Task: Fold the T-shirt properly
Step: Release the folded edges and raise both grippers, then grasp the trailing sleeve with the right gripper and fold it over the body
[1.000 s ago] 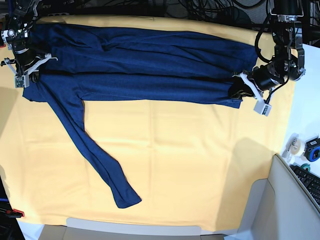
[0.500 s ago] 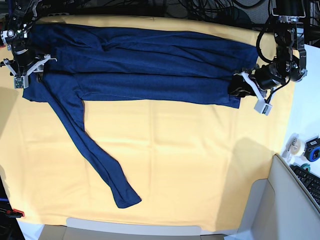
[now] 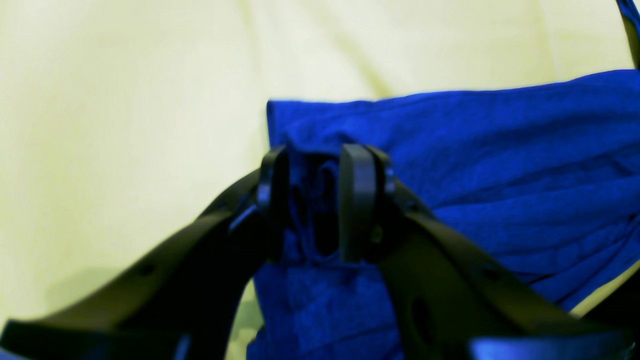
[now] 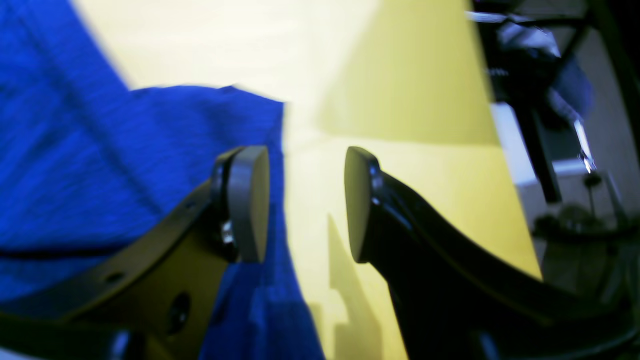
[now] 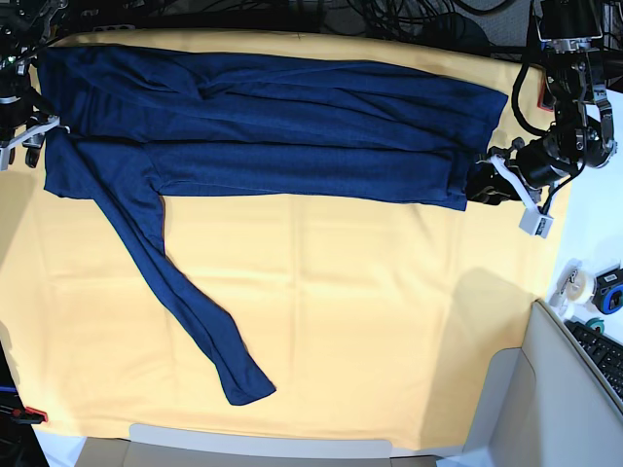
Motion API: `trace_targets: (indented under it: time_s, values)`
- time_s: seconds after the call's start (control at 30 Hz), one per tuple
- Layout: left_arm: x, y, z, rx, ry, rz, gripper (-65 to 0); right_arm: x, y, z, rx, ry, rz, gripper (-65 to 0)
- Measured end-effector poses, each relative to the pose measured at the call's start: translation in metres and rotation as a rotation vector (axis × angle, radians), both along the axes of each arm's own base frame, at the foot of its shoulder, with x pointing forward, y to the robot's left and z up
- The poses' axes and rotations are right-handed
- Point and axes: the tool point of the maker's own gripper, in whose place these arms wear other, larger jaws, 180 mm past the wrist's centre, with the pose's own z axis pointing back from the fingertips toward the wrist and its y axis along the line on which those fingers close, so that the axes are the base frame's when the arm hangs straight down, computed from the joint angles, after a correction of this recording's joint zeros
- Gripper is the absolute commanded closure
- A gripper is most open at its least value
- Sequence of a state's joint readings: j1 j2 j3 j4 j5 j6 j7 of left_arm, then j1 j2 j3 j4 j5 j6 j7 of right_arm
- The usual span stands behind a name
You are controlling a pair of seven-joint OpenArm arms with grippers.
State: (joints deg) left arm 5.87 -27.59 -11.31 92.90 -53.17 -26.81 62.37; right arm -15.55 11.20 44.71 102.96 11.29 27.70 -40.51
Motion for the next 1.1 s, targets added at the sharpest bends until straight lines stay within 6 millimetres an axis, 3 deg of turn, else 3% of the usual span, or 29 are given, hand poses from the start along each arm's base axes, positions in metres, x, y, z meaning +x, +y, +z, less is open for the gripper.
trace_targets:
  time_s: [0.07,0.2,0.3,0.43,0.47,0.57,0.7,0.83,1.0,1.1]
  values:
    - [0.0,0.007,0.003,0.0,-0.009,0.027,-17.4,0.005,-0.005,0.007,0.01,-0.041,-0.035,-25.2]
    - [0.0,0.014,0.004,0.007,-0.011,0.041,-17.4,0.033,-0.002,0.025,0.033,-0.12,-0.035,-25.3]
    - [0.0,0.011,0.004,0.001,-0.013,0.039,-17.4,0.059,0.015,0.023,0.098,-0.064,-0.015,-25.3]
    - [-0.001,0.011,0.003,0.002,-0.01,0.039,-17.4,0.108,0.037,0.045,0.224,-0.147,0.043,-25.3]
    - [-0.001,0.011,0.003,0.002,-0.01,0.038,-17.4,0.118,0.039,0.041,0.265,-0.143,0.041,-25.3]
    - [-0.001,0.011,0.003,0.001,-0.011,0.036,-17.4,0.136,0.044,0.005,0.4,-0.059,0.022,-25.3]
    - [0.0,0.011,0.003,0.002,-0.011,0.038,-17.4,0.147,0.072,-0.038,0.506,0.061,0.061,-25.3]
    - [0.0,0.011,0.004,0.001,-0.013,0.038,-17.4,0.165,0.101,-0.034,0.568,0.033,0.177,-25.3]
    - [0.0,0.011,0.004,0.001,-0.013,0.038,-17.4,0.168,0.102,-0.029,0.601,0.005,0.187,-25.3]
    - [0.0,0.011,0.004,0.001,-0.013,0.037,-17.4,0.175,0.108,-0.04,0.659,0.026,0.178,-25.3]
